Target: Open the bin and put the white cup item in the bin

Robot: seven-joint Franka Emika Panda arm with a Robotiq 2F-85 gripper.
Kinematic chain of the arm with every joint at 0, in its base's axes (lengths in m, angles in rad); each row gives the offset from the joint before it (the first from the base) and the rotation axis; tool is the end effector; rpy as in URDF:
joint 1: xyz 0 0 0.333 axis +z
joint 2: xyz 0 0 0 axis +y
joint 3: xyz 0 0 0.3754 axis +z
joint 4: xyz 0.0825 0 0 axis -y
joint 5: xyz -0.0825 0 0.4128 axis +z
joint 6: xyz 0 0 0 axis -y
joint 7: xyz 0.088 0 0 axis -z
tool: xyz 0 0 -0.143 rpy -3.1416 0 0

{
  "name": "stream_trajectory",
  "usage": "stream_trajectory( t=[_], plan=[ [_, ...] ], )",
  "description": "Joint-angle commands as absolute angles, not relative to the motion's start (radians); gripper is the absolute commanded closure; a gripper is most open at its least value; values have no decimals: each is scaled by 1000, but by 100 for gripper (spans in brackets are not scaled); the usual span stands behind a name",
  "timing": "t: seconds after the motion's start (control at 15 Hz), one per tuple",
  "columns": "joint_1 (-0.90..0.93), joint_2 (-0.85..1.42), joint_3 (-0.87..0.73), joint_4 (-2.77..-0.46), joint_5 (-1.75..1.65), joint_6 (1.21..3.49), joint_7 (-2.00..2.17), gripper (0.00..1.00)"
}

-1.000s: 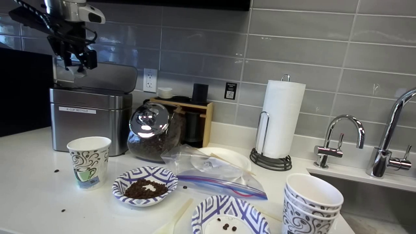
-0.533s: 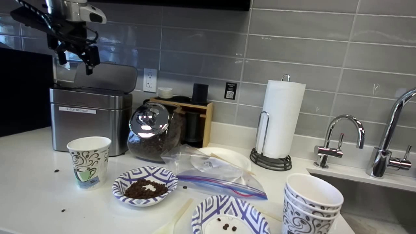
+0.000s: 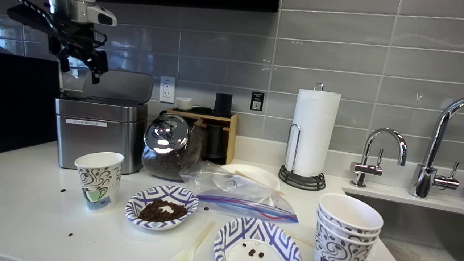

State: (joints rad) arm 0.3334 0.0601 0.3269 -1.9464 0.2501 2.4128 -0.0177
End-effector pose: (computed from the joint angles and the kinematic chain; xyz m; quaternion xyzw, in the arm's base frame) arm 0.5121 0.4022 0.5098 -0.9406 -0.2506 -0.1561 0.1674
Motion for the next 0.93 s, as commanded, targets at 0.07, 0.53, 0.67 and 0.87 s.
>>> stream_trajectory(
  t=[0.07, 0.53, 0.67, 0.87],
  plan=[
    [337, -6, 335, -1972, 249, 2230, 47, 0],
    [354, -120, 358, -2052, 191, 2031, 141, 0],
    [357, -169, 368, -2095, 150, 2019, 169, 0],
    [354, -235, 385, -2157, 73, 2041, 202, 0]
  ],
)
